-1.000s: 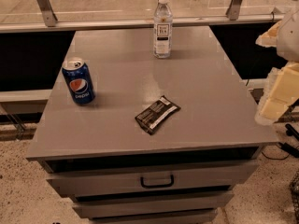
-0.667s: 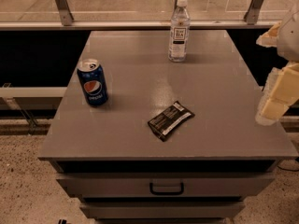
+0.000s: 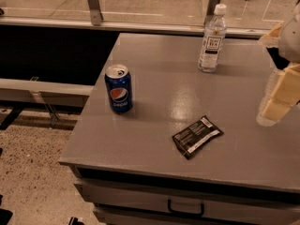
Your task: Move pepsi can near rxbar chocolate
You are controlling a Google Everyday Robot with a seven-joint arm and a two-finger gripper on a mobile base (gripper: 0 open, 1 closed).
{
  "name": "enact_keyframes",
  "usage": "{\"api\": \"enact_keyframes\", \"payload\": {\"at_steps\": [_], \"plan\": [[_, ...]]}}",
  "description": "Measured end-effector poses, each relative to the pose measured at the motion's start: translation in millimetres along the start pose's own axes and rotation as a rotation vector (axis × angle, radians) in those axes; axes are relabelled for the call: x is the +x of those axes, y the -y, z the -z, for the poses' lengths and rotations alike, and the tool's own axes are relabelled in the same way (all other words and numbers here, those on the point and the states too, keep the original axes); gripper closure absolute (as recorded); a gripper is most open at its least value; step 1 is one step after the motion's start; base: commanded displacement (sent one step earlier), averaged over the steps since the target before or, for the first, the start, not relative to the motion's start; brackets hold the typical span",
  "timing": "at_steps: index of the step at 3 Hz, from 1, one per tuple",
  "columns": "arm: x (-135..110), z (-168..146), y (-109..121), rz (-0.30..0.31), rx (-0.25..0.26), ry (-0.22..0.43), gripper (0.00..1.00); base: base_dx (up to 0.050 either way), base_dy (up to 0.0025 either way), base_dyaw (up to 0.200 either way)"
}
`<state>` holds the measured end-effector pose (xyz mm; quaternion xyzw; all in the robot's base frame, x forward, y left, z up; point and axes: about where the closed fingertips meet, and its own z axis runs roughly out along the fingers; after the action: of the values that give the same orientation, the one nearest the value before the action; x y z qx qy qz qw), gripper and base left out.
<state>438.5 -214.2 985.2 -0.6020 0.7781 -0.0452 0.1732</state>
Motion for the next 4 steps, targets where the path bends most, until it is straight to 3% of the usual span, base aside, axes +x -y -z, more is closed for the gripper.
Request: {"api": "enact_keyframes", "payload": {"at_steps": [2, 3, 4], "plan": [[-0.2, 0.0, 0.0, 0.000, 0.000, 0.000, 0.00, 0.010, -0.00037, -0.028], [-29.4, -5.1, -3.0, 0.084, -0.033, 0.084, 0.00, 0.000, 0.00000, 0.000], [-109.9, -29.2, -7.9, 0.222, -0.103, 0.264, 0.00, 0.000, 0.00000, 0.000]]}}
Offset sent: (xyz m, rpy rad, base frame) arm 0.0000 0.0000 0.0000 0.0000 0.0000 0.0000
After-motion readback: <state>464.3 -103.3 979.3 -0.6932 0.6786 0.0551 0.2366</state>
